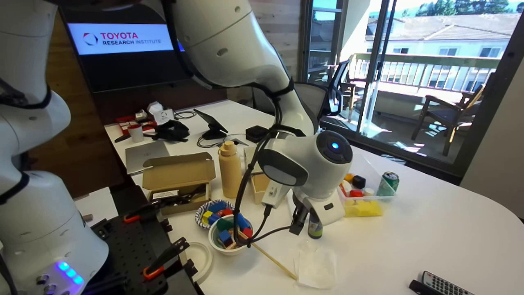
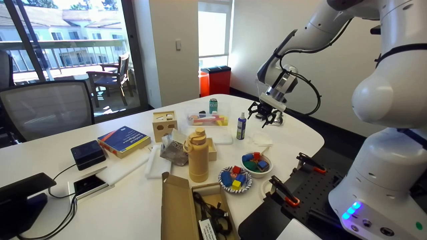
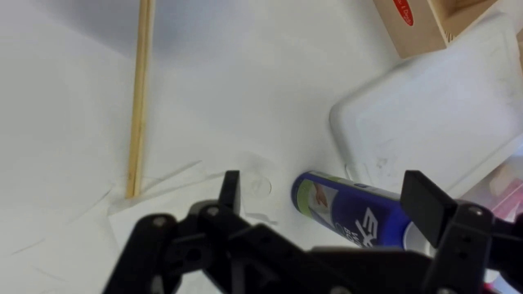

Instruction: Pick up the blue block on the counter, put it in the white plate on the right, put the clear cap on the blue bottle and use the napkin to wipe the inside of the wooden box

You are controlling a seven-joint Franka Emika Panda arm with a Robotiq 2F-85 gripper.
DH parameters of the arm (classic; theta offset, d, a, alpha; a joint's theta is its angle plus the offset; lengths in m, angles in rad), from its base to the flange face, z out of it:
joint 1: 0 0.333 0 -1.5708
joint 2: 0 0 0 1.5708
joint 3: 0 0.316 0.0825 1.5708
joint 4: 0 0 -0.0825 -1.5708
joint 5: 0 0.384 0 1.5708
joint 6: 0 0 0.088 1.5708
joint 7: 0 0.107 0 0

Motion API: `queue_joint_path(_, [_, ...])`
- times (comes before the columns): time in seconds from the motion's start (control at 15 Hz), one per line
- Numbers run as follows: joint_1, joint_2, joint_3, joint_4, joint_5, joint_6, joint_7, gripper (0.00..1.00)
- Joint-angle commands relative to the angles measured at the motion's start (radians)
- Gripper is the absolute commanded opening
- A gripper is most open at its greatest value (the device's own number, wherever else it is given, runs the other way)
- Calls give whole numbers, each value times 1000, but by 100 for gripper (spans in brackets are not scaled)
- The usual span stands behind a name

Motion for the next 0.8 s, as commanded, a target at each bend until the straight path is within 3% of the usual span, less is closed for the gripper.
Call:
queue_joint_path(0.0, [59, 0, -55, 15, 54, -21, -35, 100])
queue_joint_path(0.13, [103, 14, -77, 35, 54, 1, 3, 100])
queue_joint_path(0.47, [318, 106, -268, 131, 18, -1, 184, 100])
queue_joint_path(0.73, [396, 181, -338, 188, 5, -32, 264, 100])
